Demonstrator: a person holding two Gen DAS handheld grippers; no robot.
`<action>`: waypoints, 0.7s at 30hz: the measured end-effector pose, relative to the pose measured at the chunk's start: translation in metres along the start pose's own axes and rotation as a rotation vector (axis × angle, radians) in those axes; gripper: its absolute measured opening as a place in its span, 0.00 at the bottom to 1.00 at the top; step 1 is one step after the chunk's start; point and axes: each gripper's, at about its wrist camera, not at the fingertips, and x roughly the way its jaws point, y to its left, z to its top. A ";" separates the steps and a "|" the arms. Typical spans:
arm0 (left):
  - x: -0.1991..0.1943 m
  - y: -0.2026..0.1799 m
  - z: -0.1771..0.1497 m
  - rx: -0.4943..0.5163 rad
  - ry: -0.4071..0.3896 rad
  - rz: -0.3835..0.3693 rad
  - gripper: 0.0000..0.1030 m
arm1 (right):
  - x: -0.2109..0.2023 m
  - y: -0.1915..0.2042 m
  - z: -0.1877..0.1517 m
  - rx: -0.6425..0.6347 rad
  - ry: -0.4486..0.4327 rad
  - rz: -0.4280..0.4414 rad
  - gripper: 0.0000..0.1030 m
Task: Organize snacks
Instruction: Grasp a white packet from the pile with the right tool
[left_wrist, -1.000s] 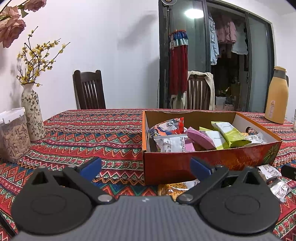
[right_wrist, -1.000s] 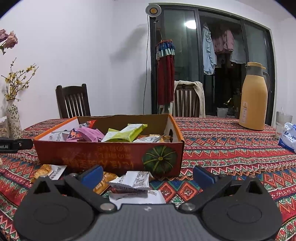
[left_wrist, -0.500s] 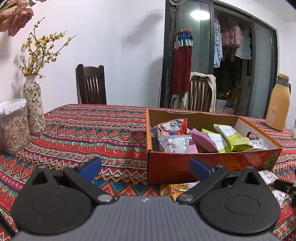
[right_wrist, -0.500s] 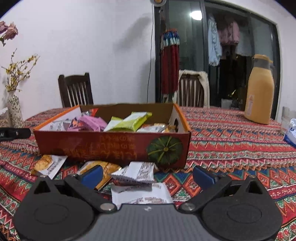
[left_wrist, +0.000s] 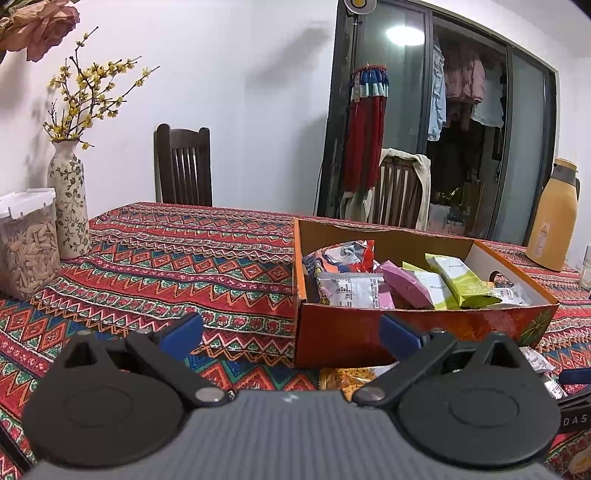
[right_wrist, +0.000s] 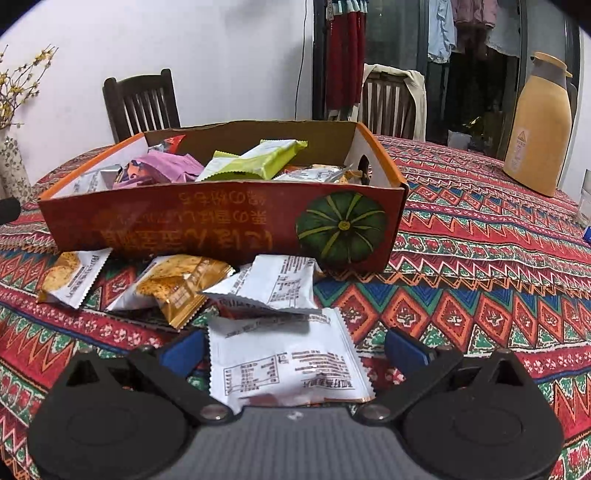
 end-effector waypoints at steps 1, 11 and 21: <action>0.000 0.000 0.000 0.000 -0.001 0.000 1.00 | 0.000 0.000 0.000 -0.001 0.001 0.001 1.00; 0.000 0.000 0.000 -0.001 0.001 0.009 1.00 | -0.012 0.000 -0.005 -0.020 -0.063 0.059 0.63; 0.001 0.000 -0.001 0.005 0.003 0.013 1.00 | -0.035 -0.013 -0.011 0.063 -0.202 0.076 0.50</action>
